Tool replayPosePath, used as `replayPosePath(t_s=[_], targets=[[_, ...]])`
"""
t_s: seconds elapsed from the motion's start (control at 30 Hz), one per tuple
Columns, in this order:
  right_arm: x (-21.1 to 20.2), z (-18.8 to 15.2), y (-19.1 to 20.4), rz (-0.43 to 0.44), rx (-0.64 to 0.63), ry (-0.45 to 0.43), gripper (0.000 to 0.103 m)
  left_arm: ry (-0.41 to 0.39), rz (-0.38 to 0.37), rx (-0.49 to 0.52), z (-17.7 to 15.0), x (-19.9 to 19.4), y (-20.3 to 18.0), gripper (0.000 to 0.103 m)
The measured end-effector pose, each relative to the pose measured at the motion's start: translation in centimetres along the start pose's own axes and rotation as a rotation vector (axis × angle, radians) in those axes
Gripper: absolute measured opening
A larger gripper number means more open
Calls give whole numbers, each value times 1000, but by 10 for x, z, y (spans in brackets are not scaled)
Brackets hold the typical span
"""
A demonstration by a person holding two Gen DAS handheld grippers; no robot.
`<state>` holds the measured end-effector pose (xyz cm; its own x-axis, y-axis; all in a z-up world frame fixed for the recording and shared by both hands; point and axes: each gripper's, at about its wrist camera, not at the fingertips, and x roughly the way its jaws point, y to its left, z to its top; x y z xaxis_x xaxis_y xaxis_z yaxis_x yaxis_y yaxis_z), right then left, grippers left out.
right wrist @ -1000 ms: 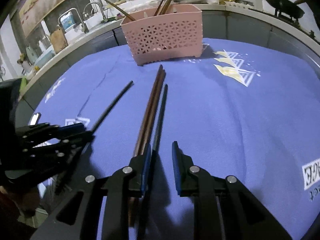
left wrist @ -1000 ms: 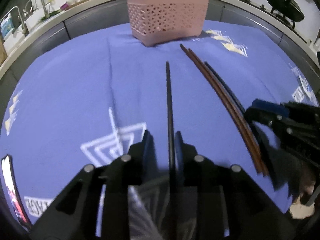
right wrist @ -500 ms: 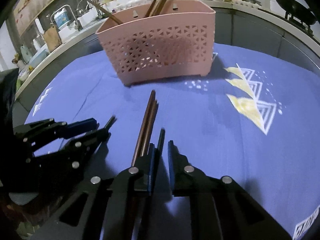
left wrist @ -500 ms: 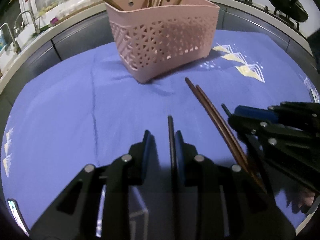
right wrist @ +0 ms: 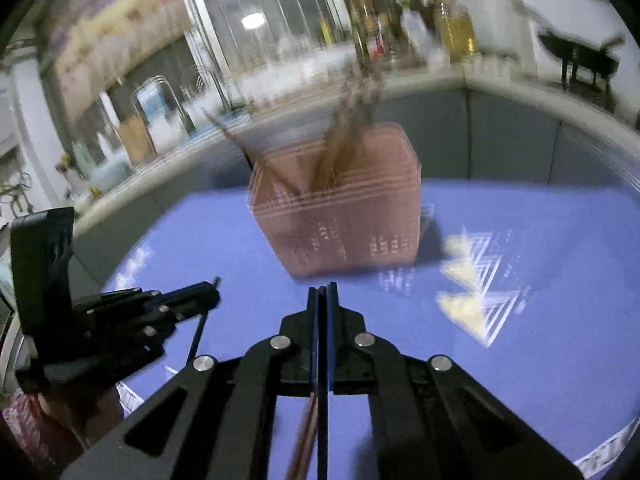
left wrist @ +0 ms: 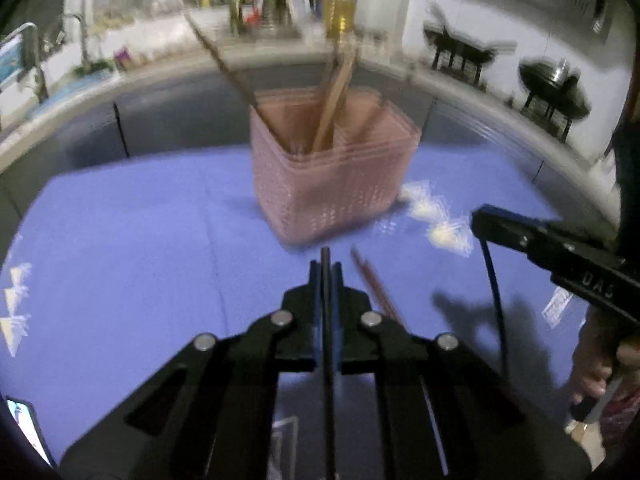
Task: Organize utensils
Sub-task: 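Lift both held chopsticks over the pink basket and lower them in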
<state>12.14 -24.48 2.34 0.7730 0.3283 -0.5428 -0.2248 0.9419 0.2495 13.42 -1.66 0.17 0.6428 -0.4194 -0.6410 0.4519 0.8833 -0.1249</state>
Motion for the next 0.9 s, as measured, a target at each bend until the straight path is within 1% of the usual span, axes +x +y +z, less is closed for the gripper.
replayPosePath(t_s=[0.07,0.1,0.17,0.2,0.27,0.37,0.47,0.63,0.67,0.73,0.77,0.87,0.9], targets=[[-31,7,9,2,-25,-89,4,-67,-13,-2,8,-28,1,4],[-40,9,13,0,-33,-118,4,-108,-20,2,11,-47,0,4],[-60,15,23,-4,-52,-188,4,-164,-29,7,14,-70,-2,4],[-65,19,25,-6,-58,-208,4,-197,-35,11,15,-84,-3,4],[-74,24,33,-7,-75,-246,4,-235,-38,19,15,-97,-7,4],[-77,26,38,-20,-97,-253,4,-250,-28,28,13,-104,-12,4],[-77,21,40,-38,-109,-257,4,-264,-4,42,11,-106,-15,5],[-78,26,41,-22,-95,-241,4,-251,-22,42,20,-110,-13,4],[-78,28,42,-17,-97,-239,4,-260,-19,47,29,-112,-13,4],[-79,44,44,0,-98,-247,4,-279,-24,51,44,-117,-14,4],[-81,56,45,8,-98,-261,4,-296,-26,55,54,-120,-15,4],[-85,91,52,8,-116,-316,4,-373,-6,68,99,-132,-20,4],[-86,110,54,9,-120,-342,4,-392,-4,68,112,-135,-22,4]])
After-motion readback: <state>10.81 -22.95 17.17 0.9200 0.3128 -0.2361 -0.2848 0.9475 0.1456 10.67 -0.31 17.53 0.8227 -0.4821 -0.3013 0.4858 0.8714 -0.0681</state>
